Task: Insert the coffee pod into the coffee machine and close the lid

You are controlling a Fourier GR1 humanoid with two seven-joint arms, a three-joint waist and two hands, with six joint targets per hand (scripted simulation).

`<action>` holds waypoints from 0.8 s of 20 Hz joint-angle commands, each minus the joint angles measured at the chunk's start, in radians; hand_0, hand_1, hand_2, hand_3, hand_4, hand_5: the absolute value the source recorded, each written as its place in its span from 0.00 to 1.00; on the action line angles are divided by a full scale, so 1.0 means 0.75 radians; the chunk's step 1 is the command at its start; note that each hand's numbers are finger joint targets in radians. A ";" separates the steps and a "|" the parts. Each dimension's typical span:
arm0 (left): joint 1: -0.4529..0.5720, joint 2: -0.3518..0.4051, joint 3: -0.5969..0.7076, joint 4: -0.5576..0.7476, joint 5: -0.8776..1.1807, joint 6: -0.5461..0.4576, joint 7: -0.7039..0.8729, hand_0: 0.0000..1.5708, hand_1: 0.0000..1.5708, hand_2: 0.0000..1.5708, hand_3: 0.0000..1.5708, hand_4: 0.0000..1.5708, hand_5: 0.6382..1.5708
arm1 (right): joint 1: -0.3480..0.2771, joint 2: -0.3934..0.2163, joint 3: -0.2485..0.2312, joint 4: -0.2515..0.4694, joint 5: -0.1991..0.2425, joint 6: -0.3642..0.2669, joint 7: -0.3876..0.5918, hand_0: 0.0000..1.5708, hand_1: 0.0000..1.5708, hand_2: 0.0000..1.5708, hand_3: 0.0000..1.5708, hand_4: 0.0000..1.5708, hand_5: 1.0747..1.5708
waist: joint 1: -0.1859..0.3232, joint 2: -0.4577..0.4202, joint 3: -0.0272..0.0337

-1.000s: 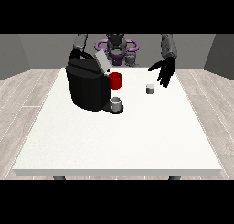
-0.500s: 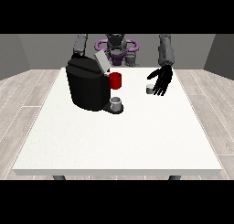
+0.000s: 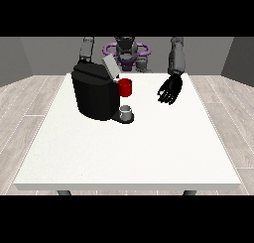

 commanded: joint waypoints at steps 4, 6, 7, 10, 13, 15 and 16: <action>-0.005 -0.007 -0.121 0.111 -0.196 0.014 0.009 0.58 0.58 0.66 0.57 0.21 1.00 | -0.035 0.030 0.004 0.048 0.009 -0.017 0.035 0.00 0.00 0.00 0.00 0.00 1.00 | 0.016 -0.022 0.0000; -0.062 0.040 -0.098 0.145 -0.187 -0.116 0.077 0.48 0.48 0.59 0.49 0.22 1.00 | 0.053 0.000 0.000 0.067 -0.022 0.046 -0.051 0.00 0.00 0.00 0.00 0.00 1.00 | -0.043 -0.057 0.0007; -0.044 0.031 -0.105 0.146 -0.209 -0.074 0.020 0.48 0.48 0.60 0.51 0.24 1.00 | 0.043 0.018 -0.040 0.118 -0.045 0.020 -0.102 0.00 0.00 0.00 0.00 0.00 1.00 | 0.007 -0.037 0.0006; -0.100 -0.013 -0.099 0.172 -0.235 -0.078 0.025 0.48 0.48 0.62 0.54 0.25 1.00 | -0.001 -0.022 -0.098 0.191 -0.069 0.043 -0.163 0.00 0.00 0.00 0.00 0.00 1.00 | 0.020 -0.021 0.0006; -0.104 0.005 -0.072 0.241 -0.205 -0.159 -0.015 0.58 0.58 0.67 0.61 0.26 1.00 | 0.073 0.012 0.029 0.105 0.080 -0.044 0.040 0.00 0.00 0.00 0.00 0.00 1.00 | -0.003 -0.123 -0.0002; -0.092 -0.012 -0.063 0.255 -0.254 -0.030 -0.070 0.72 0.72 0.76 0.69 0.25 1.00 | 0.033 -0.017 -0.039 0.135 0.047 -0.043 -0.011 0.00 0.00 0.00 0.00 0.00 1.00 | 0.022 -0.083 -0.0001; -0.118 -0.038 -0.085 0.211 -0.272 -0.030 -0.051 0.73 0.73 0.80 0.74 0.30 1.00 | -0.009 -0.044 -0.083 0.221 0.034 -0.035 -0.078 0.00 0.00 0.00 0.00 0.00 1.00 | 0.053 -0.059 0.0003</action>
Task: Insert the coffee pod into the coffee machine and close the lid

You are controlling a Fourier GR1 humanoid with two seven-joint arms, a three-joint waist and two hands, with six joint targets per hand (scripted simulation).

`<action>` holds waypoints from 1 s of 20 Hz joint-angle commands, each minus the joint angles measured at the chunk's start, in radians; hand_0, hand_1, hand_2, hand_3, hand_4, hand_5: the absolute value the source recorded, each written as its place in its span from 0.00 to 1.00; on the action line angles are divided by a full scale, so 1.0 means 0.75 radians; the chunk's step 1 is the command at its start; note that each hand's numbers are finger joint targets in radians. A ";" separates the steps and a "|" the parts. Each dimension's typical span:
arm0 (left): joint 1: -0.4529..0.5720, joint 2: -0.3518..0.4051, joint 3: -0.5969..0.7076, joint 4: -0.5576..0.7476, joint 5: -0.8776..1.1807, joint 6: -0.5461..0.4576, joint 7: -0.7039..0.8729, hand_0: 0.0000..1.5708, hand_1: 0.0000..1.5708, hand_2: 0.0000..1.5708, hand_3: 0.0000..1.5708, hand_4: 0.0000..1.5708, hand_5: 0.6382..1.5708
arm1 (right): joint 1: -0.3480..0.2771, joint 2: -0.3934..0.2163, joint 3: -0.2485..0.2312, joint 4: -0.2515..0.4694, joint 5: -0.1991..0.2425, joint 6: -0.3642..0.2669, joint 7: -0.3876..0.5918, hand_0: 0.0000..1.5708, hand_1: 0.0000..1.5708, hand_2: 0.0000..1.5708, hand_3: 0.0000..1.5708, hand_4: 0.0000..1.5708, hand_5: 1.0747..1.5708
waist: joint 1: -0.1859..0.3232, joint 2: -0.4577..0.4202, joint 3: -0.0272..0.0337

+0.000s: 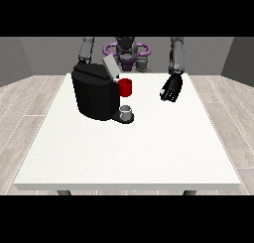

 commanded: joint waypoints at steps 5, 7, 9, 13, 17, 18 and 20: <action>-0.114 -0.006 0.144 0.045 0.129 -0.061 -0.154 0.91 0.91 0.91 0.86 0.31 1.00 | -0.027 -0.022 0.014 -0.025 0.041 -0.008 0.074 0.00 0.00 0.00 0.00 0.00 1.00 | -0.025 -0.019 -0.0019; -0.079 -0.082 0.098 0.007 0.115 -0.146 -0.093 0.92 0.92 0.91 0.86 0.33 1.00 | 0.031 0.009 -0.001 0.068 0.053 -0.057 0.033 0.00 0.00 0.00 0.00 0.00 1.00 | 0.039 -0.114 -0.0008; -0.142 -0.112 0.088 -0.009 0.115 -0.241 0.012 0.90 0.90 0.90 0.85 0.33 1.00 | 0.026 -0.001 0.004 0.096 0.060 -0.041 0.094 0.00 0.00 0.00 0.00 0.00 1.00 | 0.034 -0.179 -0.0005; -0.209 -0.093 0.091 -0.071 0.111 -0.329 0.022 0.87 0.87 0.88 0.84 0.32 1.00 | 0.024 -0.047 -0.065 0.169 0.005 0.003 -0.040 0.00 0.00 0.00 0.00 0.00 1.00 | 0.049 -0.178 -0.0003; -0.308 -0.104 0.102 -0.080 0.136 -0.462 0.076 0.89 0.89 0.89 0.85 0.38 1.00 | 0.008 0.018 -0.013 0.134 0.033 -0.033 0.044 0.00 0.00 0.00 0.00 0.00 1.00 | 0.011 -0.249 -0.0006; -0.267 -0.110 0.095 -0.115 0.132 -0.480 0.078 0.89 0.89 0.89 0.85 0.38 1.00 | 0.076 0.028 0.001 0.167 0.051 -0.047 0.001 0.00 0.00 0.00 0.00 0.00 1.00 | 0.050 -0.273 -0.0005; -0.324 -0.126 0.103 -0.136 0.120 -0.469 0.092 0.89 0.89 0.89 0.85 0.38 1.00 | -0.044 -0.036 -0.070 0.176 0.008 -0.007 0.015 0.00 0.00 0.00 0.00 0.00 1.00 | 0.046 -0.201 -0.0006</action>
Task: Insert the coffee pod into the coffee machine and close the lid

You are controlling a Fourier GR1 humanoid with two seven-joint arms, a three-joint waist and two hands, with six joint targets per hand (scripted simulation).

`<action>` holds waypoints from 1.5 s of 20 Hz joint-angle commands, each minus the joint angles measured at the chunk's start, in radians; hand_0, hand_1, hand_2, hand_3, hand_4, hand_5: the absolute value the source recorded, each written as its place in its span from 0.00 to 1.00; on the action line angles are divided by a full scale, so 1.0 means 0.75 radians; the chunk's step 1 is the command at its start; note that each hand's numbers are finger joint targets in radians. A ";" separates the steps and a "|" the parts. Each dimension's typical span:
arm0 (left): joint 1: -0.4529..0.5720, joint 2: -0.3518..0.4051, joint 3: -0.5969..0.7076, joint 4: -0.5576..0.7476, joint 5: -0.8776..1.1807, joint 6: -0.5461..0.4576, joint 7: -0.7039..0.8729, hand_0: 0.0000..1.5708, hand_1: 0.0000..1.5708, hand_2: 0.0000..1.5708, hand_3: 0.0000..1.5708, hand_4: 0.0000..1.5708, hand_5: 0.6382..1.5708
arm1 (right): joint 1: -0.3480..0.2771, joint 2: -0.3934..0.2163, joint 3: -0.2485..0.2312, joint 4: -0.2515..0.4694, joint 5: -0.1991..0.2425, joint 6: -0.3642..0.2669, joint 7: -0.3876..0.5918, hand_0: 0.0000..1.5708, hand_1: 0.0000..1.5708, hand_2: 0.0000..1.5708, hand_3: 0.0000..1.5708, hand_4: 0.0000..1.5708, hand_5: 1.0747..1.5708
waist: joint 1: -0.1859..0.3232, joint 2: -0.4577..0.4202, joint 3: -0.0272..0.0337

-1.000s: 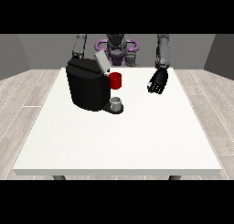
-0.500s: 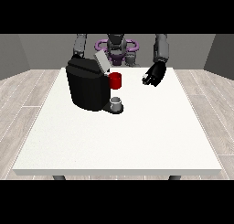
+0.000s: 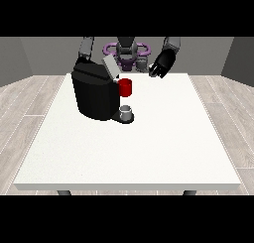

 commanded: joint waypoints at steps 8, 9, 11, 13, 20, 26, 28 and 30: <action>-0.222 -0.001 0.125 -0.046 0.074 -0.152 0.131 0.63 0.63 0.77 0.87 0.33 1.00 | -0.017 -0.003 -0.028 -0.020 -0.049 0.030 -0.115 0.00 0.00 0.00 0.00 0.00 1.00 | -0.055 0.024 -0.0001; -0.254 0.058 0.169 0.010 0.080 -0.133 0.111 0.61 0.61 0.74 0.86 0.33 1.00 | -0.059 0.037 0.045 -0.119 0.005 -0.002 0.014 0.00 0.00 0.00 0.00 0.00 1.00 | -0.123 0.038 -0.0009; -0.336 0.015 0.184 -0.012 0.101 -0.174 0.213 0.79 0.79 0.81 0.81 0.32 1.00 | -0.059 0.027 -0.001 -0.061 -0.030 0.004 -0.058 0.00 0.00 0.00 0.00 0.00 1.00 | -0.110 0.044 -0.0001; -0.362 0.025 0.207 0.008 0.097 -0.131 0.215 0.76 0.76 0.79 0.80 0.31 1.00 | -0.125 -0.016 -0.030 -0.100 -0.056 0.038 -0.041 0.00 0.00 0.00 0.00 0.00 1.00 | -0.147 0.109 -0.0003; -0.522 0.115 0.240 0.068 0.071 -0.139 0.256 0.78 0.78 0.81 0.80 0.31 1.00 | -0.202 -0.040 -0.019 -0.161 -0.052 0.069 0.069 0.00 0.00 0.00 0.00 0.17 1.00 | -0.259 0.202 -0.0002; -0.520 0.092 0.222 0.085 0.046 -0.091 0.223 0.82 0.82 0.84 0.80 0.30 1.00 | -0.194 -0.016 -0.005 -0.175 -0.029 0.029 0.043 0.00 0.00 0.00 0.00 0.00 1.00 | -0.256 0.251 -0.0004; -0.544 0.099 0.227 0.072 0.048 -0.079 0.197 0.78 0.78 0.82 0.79 0.31 1.00 | -0.236 -0.013 -0.049 -0.153 -0.051 0.001 -0.016 0.00 0.00 0.00 0.00 0.09 1.00 | -0.233 0.312 -0.0001; -0.593 0.129 0.236 0.088 0.055 -0.128 0.201 0.77 0.77 0.81 0.79 0.30 1.00 | -0.276 -0.047 -0.072 -0.137 -0.049 0.008 -0.013 0.00 0.00 0.00 0.00 0.06 1.00 | -0.228 0.340 0.0001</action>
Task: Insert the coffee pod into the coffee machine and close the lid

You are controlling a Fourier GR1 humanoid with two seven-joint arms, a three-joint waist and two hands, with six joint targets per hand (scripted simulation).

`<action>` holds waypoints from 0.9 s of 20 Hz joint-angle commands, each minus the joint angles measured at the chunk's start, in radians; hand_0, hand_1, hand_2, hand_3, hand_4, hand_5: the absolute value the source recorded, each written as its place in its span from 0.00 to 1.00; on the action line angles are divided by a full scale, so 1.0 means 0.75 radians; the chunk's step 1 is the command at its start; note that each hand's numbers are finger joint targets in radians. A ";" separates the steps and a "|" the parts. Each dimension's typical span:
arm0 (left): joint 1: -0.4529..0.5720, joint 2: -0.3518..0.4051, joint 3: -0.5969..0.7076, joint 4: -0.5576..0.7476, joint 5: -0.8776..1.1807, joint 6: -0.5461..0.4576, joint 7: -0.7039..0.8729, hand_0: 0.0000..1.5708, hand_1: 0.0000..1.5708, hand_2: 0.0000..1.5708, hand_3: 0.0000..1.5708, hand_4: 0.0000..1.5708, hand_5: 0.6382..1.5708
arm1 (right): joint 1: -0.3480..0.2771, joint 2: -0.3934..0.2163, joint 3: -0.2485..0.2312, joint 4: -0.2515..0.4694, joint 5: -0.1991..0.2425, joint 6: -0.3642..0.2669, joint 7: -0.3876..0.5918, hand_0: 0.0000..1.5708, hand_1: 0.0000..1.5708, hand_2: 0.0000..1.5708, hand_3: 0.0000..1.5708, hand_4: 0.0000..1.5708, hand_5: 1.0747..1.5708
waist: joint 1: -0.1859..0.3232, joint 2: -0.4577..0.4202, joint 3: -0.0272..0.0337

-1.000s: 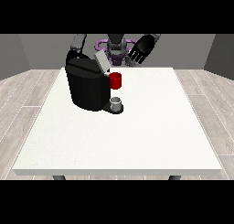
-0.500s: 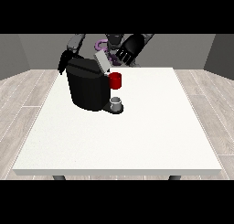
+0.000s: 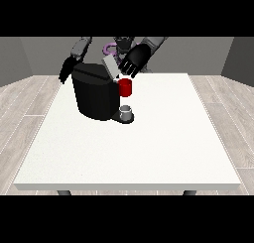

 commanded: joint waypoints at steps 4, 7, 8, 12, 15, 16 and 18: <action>-0.022 0.019 -0.009 0.032 -0.014 -0.013 -0.061 0.76 0.76 0.80 0.78 0.30 1.00 | -0.070 -0.057 -0.043 0.002 -0.029 0.041 0.046 0.00 0.00 0.00 0.00 0.00 1.00 | 0.002 0.066 0.0000; -0.028 0.045 0.017 0.068 -0.012 -0.003 -0.049 0.80 0.80 0.82 0.78 0.28 1.00 | -0.048 -0.004 -0.018 -0.020 0.008 -0.032 0.025 0.00 0.00 0.00 0.00 0.14 1.00 | -0.003 0.077 -0.0001; -0.023 0.049 -0.011 0.058 -0.040 0.019 -0.089 0.79 0.79 0.82 0.78 0.27 1.00 | -0.075 -0.016 -0.021 -0.040 0.006 -0.026 0.063 0.00 0.00 0.00 0.00 0.10 1.00 | -0.010 0.077 -0.0002; -0.021 -0.025 -0.003 0.078 -0.023 0.002 -0.001 0.76 0.76 0.79 0.77 0.28 1.00 | -0.026 -0.020 -0.031 0.009 -0.010 -0.005 0.041 0.00 0.00 0.00 0.00 0.02 1.00 | -0.005 0.018 0.0002; -0.042 -0.019 -0.019 0.063 -0.040 0.025 -0.052 0.76 0.76 0.79 0.76 0.27 1.00 | -0.074 -0.052 -0.051 0.035 -0.013 0.010 0.014 0.00 0.00 0.00 0.00 0.06 1.00 | 0.010 0.095 0.0003; -0.051 -0.036 -0.021 0.047 -0.028 -0.002 -0.046 0.76 0.76 0.80 0.76 0.27 1.00 | -0.089 -0.068 -0.091 0.064 -0.029 -0.002 0.010 0.00 0.00 0.00 0.00 0.11 1.00 | 0.038 0.061 0.0004; -0.063 -0.010 -0.002 0.078 -0.043 0.046 -0.035 0.74 0.74 0.78 0.76 0.27 1.00 | -0.040 0.000 -0.014 0.014 0.009 -0.028 -0.005 0.00 0.00 0.00 0.00 0.00 1.00 | -0.024 0.083 0.0001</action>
